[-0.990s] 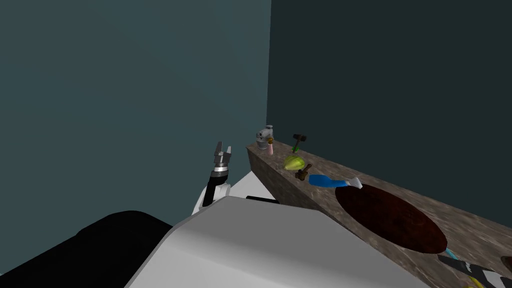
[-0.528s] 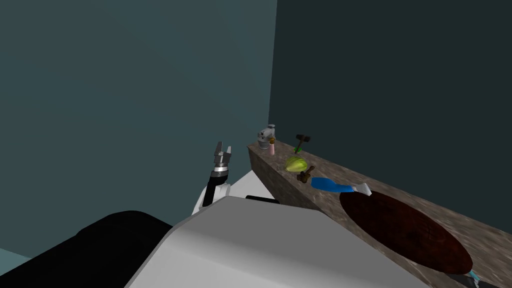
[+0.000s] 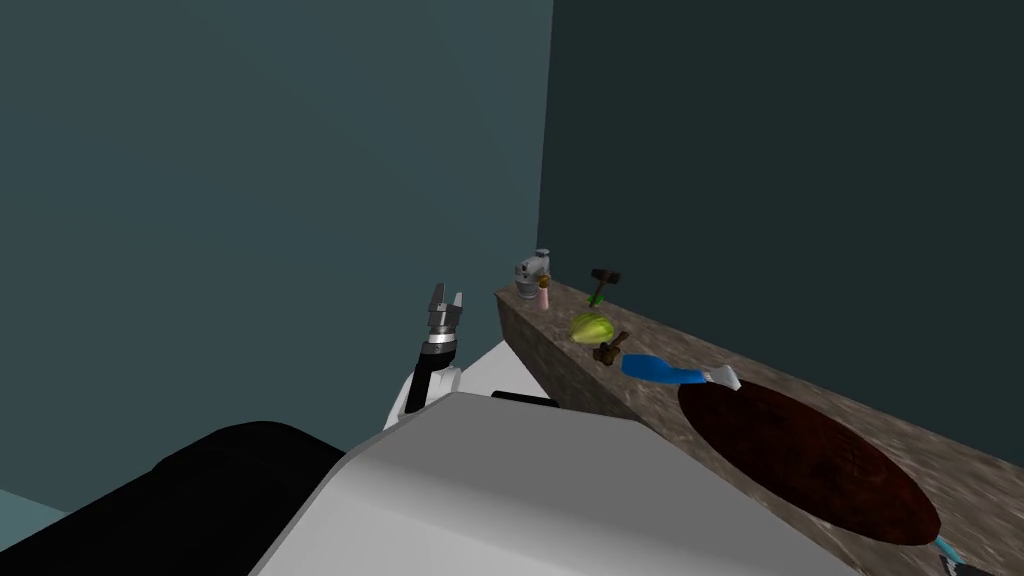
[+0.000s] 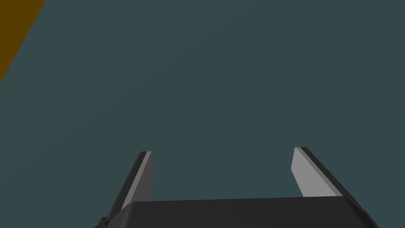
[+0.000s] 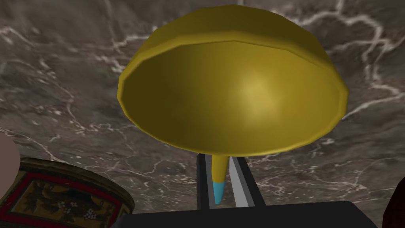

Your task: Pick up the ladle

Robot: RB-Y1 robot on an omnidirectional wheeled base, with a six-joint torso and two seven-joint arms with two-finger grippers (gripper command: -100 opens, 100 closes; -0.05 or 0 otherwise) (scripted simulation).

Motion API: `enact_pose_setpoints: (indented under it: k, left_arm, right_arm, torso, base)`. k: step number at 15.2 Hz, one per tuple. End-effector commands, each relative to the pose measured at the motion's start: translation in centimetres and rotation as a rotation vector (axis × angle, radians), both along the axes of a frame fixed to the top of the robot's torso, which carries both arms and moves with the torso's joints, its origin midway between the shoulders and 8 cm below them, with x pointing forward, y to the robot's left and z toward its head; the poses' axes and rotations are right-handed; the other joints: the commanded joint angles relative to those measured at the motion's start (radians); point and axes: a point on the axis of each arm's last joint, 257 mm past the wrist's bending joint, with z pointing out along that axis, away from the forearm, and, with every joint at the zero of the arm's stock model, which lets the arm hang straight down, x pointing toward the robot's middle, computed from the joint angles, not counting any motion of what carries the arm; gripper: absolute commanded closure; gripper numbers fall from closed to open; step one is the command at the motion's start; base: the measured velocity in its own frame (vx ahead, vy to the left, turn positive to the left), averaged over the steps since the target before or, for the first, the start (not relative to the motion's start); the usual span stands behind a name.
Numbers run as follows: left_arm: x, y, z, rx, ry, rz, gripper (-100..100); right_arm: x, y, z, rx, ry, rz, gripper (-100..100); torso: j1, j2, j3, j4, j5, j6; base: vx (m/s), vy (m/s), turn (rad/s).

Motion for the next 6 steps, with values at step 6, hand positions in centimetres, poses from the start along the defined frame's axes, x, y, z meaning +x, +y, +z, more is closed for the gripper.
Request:
enact_pose_setpoints:
  k: [6]
  left_arm:
    - [0.0,0.0,0.0,0.0,0.0,0.0,0]
  right_arm:
    - [2.1,-0.5,2.1,-0.011,0.001,0.022,100]
  torso:
    - [0.002,0.0,0.0,0.0,0.001,0.0]
  base:
    - [0.01,0.023,-0.075]
